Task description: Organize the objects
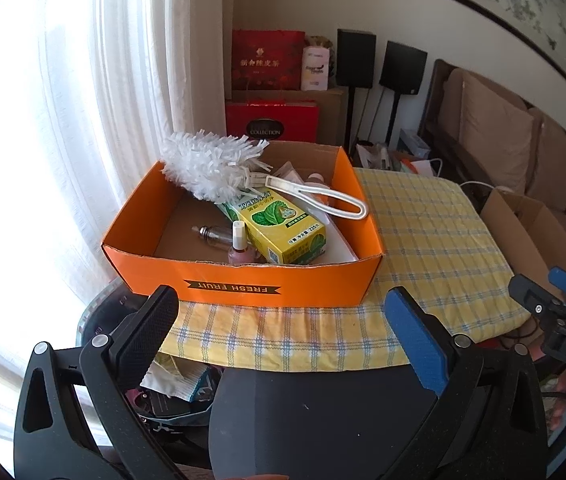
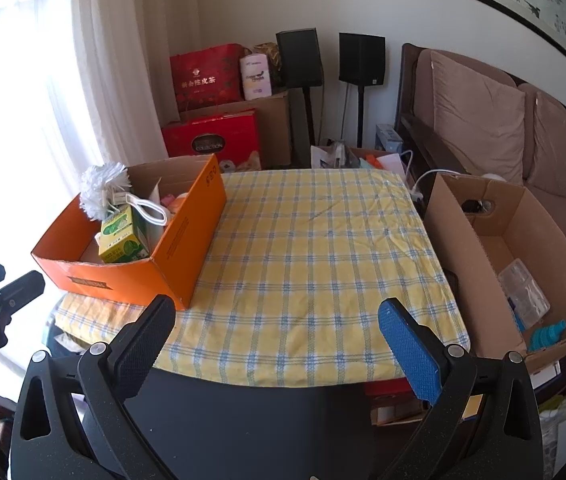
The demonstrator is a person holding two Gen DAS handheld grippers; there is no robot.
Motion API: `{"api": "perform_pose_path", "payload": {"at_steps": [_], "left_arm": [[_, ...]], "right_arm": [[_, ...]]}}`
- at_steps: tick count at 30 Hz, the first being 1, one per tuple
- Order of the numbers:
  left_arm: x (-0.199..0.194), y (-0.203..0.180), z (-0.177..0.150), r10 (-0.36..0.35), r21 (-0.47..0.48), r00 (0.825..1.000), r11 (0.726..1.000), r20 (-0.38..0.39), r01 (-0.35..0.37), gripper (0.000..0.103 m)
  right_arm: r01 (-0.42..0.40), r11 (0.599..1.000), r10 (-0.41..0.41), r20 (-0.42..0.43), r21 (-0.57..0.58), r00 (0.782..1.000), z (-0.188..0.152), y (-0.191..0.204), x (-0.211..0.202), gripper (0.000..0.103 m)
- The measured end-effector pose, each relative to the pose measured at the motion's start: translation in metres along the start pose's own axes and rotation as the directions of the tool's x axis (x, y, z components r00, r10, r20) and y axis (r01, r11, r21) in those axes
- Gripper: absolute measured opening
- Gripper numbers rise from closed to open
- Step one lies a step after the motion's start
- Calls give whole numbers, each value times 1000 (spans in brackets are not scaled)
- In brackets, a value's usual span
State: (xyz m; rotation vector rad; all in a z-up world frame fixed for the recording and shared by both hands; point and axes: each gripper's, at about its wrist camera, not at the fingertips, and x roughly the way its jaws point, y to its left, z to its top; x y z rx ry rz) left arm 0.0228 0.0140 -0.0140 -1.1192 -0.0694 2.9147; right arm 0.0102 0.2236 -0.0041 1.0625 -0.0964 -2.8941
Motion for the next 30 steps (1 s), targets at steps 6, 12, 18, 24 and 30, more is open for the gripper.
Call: {"api": "perform_pose_path", "payload": {"at_steps": [6,12,18,24,30], "left_arm": [[-1,-1,1,6,1,1000,1000,8,-6,103],[-1,-3,1,0,2,1000,1000,6,0,103],[-2,-5,1,6,5,1000,1000,8,-6,103],[-2,-5,1,4,5,1000,1000,5,-4,103],[-3,-6,1,4,6,1000,1000,0,-4,103]], "right_arm": [[1,1000,-1,-1,-5,1000,0,1,0,102],[4,1000,-4,-6,-3,1000,-1,0,0,102],[5,1000,-5,-7,-1,1000,-1,-1,-1,102],[5,1000,-5,-9,-3,1000,-1,-1,-1,102],[5,1000,-5,-9,-3,1000,-2,-1,-1,102]]}}
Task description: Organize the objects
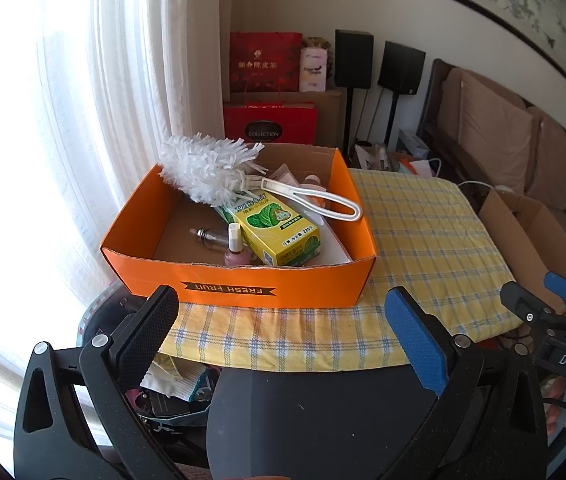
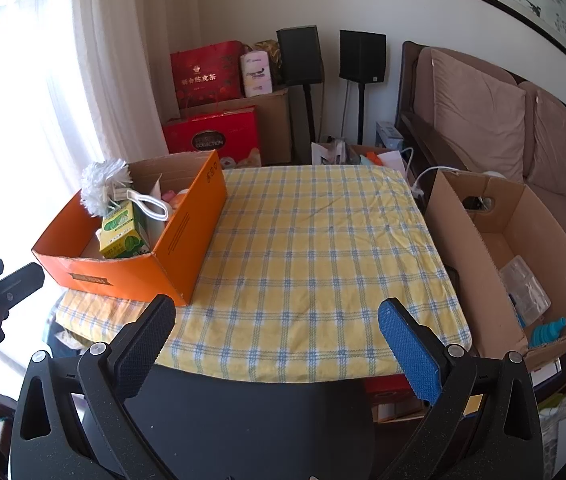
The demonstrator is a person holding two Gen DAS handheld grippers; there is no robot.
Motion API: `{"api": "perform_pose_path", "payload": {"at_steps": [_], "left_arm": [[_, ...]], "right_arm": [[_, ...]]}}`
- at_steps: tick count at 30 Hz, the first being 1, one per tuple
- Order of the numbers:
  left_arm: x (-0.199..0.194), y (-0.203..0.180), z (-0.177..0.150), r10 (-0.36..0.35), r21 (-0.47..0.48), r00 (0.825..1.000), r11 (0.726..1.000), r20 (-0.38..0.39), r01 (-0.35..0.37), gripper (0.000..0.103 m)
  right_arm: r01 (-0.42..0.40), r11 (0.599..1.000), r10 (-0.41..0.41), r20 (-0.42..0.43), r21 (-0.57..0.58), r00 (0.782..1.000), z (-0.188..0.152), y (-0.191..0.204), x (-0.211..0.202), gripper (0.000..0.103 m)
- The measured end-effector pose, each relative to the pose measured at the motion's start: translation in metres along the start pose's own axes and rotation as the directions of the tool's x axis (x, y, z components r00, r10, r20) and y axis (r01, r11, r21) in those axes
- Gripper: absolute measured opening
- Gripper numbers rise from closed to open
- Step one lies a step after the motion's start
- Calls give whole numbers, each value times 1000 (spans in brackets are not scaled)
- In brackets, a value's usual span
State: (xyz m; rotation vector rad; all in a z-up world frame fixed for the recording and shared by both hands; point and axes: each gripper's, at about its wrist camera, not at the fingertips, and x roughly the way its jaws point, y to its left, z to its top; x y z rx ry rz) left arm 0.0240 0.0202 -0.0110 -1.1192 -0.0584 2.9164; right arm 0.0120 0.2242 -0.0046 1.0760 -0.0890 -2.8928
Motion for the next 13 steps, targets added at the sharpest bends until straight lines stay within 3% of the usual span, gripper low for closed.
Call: {"api": "perform_pose_path", "payload": {"at_steps": [13], "left_arm": [[3,-1,-1,8,-2,1000,1000,-1,-8,103]], "right_arm": [[0,1000,0,-1,1,1000,0,1,0,102]]}}
